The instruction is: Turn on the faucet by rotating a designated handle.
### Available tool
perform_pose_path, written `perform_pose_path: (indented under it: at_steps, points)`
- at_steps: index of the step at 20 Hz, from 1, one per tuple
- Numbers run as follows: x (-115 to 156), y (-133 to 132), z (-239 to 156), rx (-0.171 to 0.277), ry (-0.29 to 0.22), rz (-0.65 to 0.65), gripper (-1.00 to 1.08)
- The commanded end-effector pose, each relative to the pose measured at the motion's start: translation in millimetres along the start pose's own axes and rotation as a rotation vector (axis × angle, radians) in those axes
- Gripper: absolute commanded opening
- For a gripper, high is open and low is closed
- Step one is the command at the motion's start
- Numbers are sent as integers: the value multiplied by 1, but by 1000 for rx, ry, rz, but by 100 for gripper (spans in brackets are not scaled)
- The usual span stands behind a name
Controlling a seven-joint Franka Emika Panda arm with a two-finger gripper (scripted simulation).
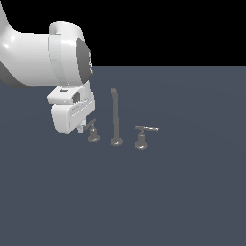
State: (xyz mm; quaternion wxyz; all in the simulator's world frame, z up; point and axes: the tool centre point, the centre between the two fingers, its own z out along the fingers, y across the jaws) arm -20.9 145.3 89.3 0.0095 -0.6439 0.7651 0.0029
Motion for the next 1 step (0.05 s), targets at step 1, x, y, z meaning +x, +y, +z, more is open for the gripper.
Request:
perform_pose_path:
  at_steps: [1]
  points:
    - [47,-9,-1,-7,18,64,-100]
